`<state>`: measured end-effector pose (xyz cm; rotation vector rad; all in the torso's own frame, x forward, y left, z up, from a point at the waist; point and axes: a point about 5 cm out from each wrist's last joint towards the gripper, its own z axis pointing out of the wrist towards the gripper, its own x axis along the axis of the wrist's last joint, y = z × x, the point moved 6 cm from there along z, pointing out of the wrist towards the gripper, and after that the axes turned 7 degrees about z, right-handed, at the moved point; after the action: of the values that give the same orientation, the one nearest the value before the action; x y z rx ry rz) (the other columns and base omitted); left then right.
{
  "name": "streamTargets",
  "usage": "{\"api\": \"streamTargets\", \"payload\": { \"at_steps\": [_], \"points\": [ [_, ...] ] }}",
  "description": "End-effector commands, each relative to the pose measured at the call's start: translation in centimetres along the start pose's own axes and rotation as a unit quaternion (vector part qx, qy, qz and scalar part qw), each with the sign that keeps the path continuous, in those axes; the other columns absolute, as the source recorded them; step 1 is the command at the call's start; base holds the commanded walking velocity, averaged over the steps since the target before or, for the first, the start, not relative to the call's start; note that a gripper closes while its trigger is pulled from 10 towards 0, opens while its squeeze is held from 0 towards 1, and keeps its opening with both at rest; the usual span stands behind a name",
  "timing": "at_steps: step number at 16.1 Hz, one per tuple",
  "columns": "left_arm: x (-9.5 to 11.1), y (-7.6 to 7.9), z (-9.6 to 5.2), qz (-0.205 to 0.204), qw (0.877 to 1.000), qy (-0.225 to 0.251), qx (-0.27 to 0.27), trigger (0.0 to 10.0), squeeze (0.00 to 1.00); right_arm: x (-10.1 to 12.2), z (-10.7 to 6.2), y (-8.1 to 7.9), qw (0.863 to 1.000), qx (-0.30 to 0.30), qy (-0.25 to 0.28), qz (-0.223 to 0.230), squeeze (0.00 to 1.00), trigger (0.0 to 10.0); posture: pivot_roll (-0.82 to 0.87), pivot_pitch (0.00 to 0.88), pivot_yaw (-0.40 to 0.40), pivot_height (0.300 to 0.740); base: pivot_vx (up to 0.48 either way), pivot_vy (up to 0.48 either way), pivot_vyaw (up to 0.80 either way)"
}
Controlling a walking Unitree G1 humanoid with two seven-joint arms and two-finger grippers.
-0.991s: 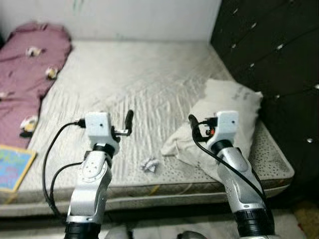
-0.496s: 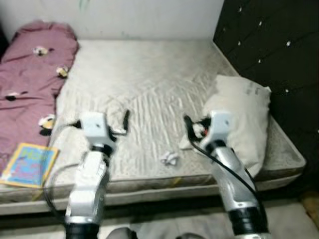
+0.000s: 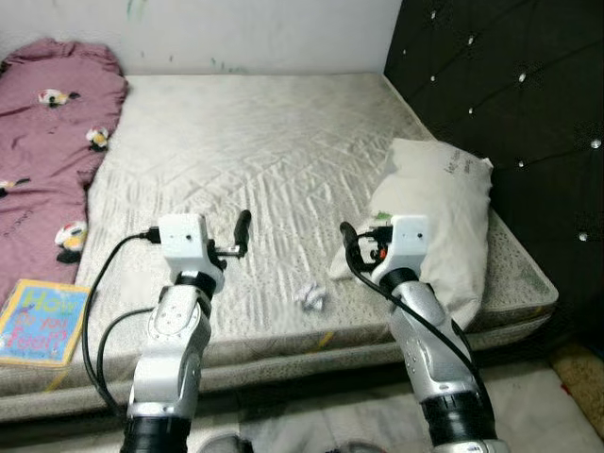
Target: Clean up the room
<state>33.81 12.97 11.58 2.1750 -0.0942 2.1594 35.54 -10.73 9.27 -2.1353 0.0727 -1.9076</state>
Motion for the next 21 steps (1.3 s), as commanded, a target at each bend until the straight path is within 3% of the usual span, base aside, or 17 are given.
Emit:
{"api": "streamTargets", "payload": {
  "at_steps": [1, 8, 16, 19, 21],
  "points": [
    [-0.1, -0.1, 0.0, 0.0, 1.0, -0.001, 0.0, 10.0, 0.0, 0.4, 0.2, 0.1, 1.0, -0.002, 0.005, -0.005, 0.0, 10.0, 0.01, 0.0, -0.052, 0.74, 0.319, 0.0, 0.0],
    [0.1, 0.4, 0.2, -0.009, 1.0, 0.001, -0.004, 10.0, 0.0, 0.4, 0.2, -0.6, 1.0, 0.011, 0.007, -0.016, 0.0, 10.0, 0.0, 0.0, -0.048, 0.74, 0.351, 0.0, 0.0],
    [-0.1, 0.2, -0.2, -0.005, 1.0, 0.001, 0.015, 10.0, 0.0, 0.0, -0.1, -0.7, 1.0, 0.016, 0.002, -0.023, 0.0, 10.0, 0.01, 0.0, -0.047, 0.74, 0.0, 0.0, 0.0],
    [-0.4, 0.1, -0.5, -0.007, 1.0, -0.01, 0.019, 10.0, 0.0, 0.1, -0.1, -0.4, 1.0, 0.011, 0.006, -0.021, 0.0, 10.0, 0.01, 0.0, -0.047, 0.74, 0.0, 0.0, 0.77],
    [-0.8, 0.9, -0.8, -0.018, 0.999, -0.021, -0.018, 10.0, 0.0, 0.0, -0.1, -0.1, 1.0, 0.0, 0.005, -0.018, 0.0, 10.0, 0.01, 0.0, -0.049, 0.74, 0.0, 0.0, 0.0]
  ]
}}
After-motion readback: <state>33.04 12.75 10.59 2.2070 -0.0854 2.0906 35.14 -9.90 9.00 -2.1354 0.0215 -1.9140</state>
